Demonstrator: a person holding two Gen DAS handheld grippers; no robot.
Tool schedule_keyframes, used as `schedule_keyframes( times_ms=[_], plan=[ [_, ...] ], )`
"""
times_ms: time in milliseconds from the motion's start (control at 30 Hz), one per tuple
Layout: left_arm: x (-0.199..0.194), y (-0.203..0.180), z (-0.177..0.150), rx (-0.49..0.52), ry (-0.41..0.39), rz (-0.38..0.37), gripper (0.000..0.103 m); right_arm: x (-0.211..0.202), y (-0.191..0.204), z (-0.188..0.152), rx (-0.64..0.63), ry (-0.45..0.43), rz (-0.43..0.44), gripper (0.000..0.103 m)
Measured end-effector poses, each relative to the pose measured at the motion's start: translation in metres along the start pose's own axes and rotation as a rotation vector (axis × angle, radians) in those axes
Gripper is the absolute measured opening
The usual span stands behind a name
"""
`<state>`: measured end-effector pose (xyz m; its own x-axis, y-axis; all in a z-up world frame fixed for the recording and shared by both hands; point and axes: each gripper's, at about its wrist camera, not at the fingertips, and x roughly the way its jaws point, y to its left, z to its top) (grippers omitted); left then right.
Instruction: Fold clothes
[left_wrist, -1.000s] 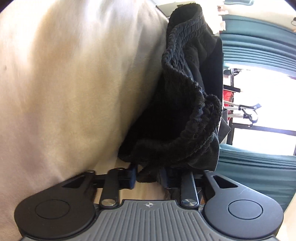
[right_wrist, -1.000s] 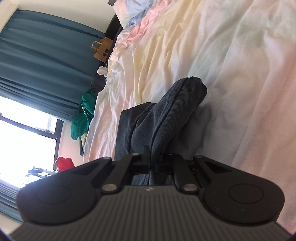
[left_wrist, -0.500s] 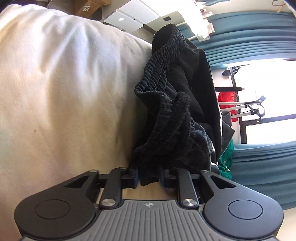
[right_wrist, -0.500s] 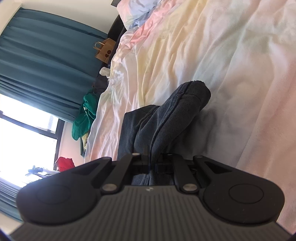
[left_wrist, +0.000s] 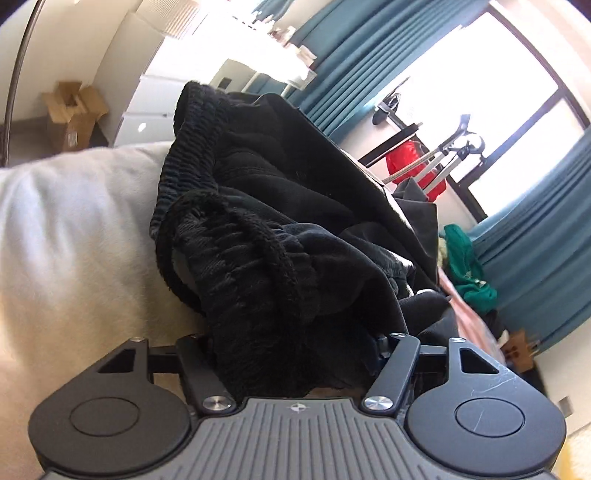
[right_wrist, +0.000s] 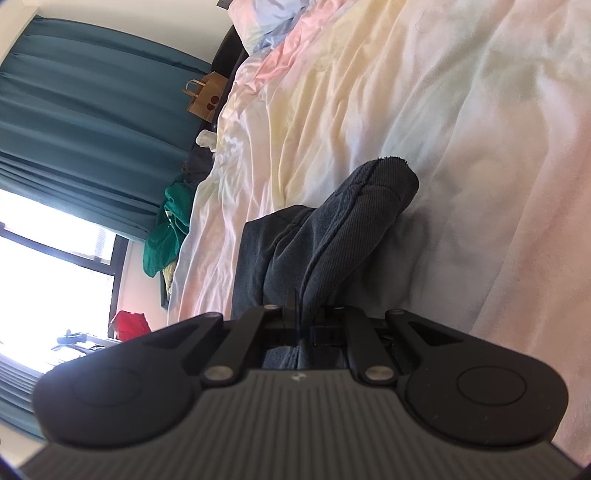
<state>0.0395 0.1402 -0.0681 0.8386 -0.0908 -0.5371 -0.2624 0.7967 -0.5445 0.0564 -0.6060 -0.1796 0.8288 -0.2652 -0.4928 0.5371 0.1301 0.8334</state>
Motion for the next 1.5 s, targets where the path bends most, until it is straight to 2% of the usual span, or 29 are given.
schedule_keyframes(
  times_ms=[67,133,167,200,367,500,633,700,767,867,933,1000,1067,1133,1200,1267,1333,1400,1467,1500],
  plan=[
    [0.012,-0.015,-0.012,0.101,0.000,0.035,0.062,0.000,0.001,0.000,-0.014,-0.002,0.002,0.007],
    [0.032,-0.030,-0.018,0.172,0.023,0.067,0.055,0.001,0.004,0.000,-0.040,-0.006,0.001,0.007],
    [0.034,-0.030,-0.014,0.165,0.047,0.061,0.042,0.001,0.005,-0.001,-0.054,-0.007,-0.001,0.007],
    [0.037,-0.031,-0.011,0.158,0.072,0.054,0.035,0.001,0.006,-0.001,-0.068,-0.009,-0.003,0.007],
    [0.032,-0.026,0.021,0.143,0.121,0.020,0.018,0.001,0.007,0.002,-0.084,-0.001,-0.001,0.007],
    [0.022,-0.011,0.067,0.187,0.163,-0.034,0.015,0.004,0.003,0.007,-0.056,0.004,0.006,0.007],
    [-0.004,0.002,0.148,0.130,0.187,-0.095,0.014,0.007,-0.006,0.011,0.017,0.003,0.016,0.007],
    [-0.013,0.001,0.184,0.162,0.207,-0.135,0.013,0.007,-0.010,0.014,0.050,-0.001,0.018,0.007],
    [-0.018,-0.003,0.189,0.257,0.239,-0.145,0.014,0.005,-0.011,0.018,0.055,-0.014,0.026,0.007],
    [-0.025,-0.004,0.183,0.386,0.292,-0.141,0.014,-0.012,0.002,0.025,-0.037,-0.102,0.093,0.007],
    [-0.025,0.010,0.163,0.409,0.332,-0.104,0.014,-0.022,0.008,0.030,-0.085,-0.130,0.090,0.007],
    [-0.018,0.032,0.141,0.390,0.370,-0.064,0.015,-0.023,0.005,0.033,-0.134,-0.116,0.024,0.007],
    [-0.007,0.051,0.121,0.377,0.391,-0.034,0.017,-0.017,-0.004,0.034,-0.178,-0.070,-0.093,0.007],
    [0.003,0.068,0.104,0.373,0.395,-0.015,0.018,-0.013,-0.011,0.032,-0.191,-0.041,-0.142,0.007],
    [0.003,0.074,0.099,0.371,0.366,-0.017,0.022,-0.010,-0.018,0.031,-0.198,-0.015,-0.179,0.007],
    [-0.002,0.072,0.099,0.385,0.339,0.001,0.035,-0.010,-0.017,0.028,-0.223,-0.016,-0.196,0.011],
    [-0.009,0.068,0.099,0.419,0.320,0.022,0.043,-0.014,-0.011,0.023,-0.272,-0.037,-0.226,0.015],
    [-0.016,0.064,0.097,0.449,0.306,0.051,0.058,-0.017,-0.003,0.018,-0.323,-0.062,-0.259,0.025],
    [-0.027,0.058,0.094,0.479,0.276,0.077,0.082,-0.024,0.008,0.014,-0.395,-0.087,-0.283,0.031],
    [-0.032,0.056,0.093,0.492,0.258,0.085,0.083,-0.027,0.013,0.012,-0.427,-0.097,-0.286,0.038]
  ],
)
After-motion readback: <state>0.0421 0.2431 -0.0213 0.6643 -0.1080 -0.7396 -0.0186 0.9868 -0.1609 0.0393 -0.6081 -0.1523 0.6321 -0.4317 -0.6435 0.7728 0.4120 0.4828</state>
